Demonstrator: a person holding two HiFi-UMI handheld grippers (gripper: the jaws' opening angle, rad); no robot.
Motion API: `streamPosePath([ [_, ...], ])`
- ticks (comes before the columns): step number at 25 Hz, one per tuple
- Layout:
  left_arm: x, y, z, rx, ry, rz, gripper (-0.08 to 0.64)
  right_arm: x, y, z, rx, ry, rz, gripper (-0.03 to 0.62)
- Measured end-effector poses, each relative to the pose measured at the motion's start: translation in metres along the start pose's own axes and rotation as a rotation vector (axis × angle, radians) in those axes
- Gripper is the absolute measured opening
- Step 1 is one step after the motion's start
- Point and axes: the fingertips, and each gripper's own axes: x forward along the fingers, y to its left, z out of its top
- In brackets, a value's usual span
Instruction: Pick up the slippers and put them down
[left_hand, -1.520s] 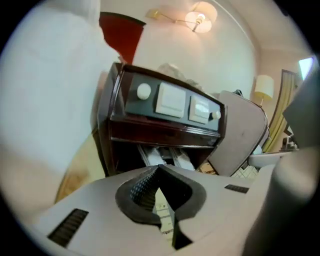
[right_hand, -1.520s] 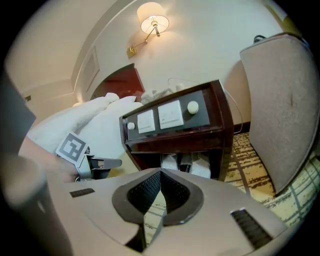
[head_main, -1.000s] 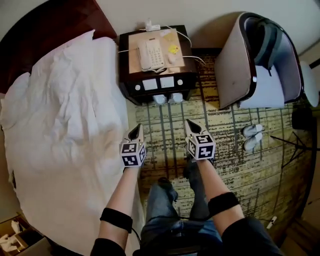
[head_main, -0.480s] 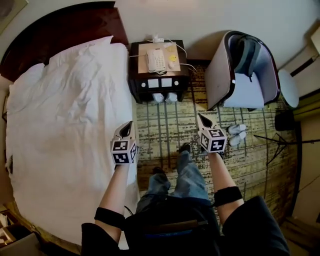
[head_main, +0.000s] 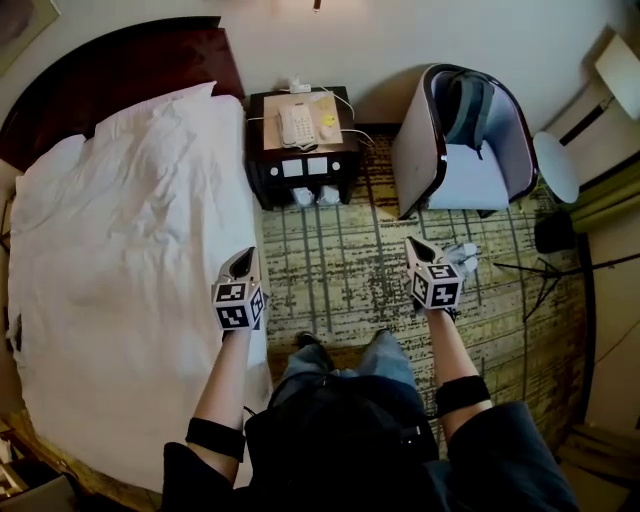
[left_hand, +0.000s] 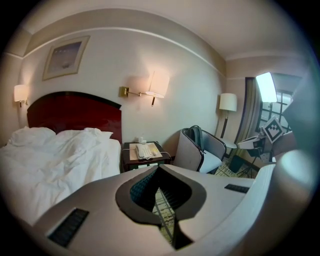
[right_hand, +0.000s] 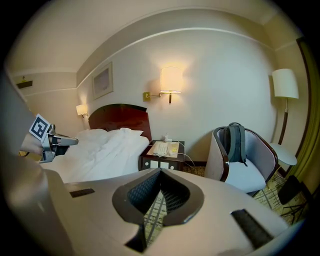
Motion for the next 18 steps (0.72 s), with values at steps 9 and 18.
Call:
streamPosePath([
  [9, 0.002, -0.035, 0.005, -0.036, -0.006, 0.064, 0.003, -0.007, -0.022, -0.024, -0.002, 0.053, 0.091, 0.005],
  [18, 0.002, -0.064, -0.018, -0.043, 0.036, 0.086, 0.003, -0.011, -0.045, -0.041, 0.003, 0.076, 0.109, 0.003],
])
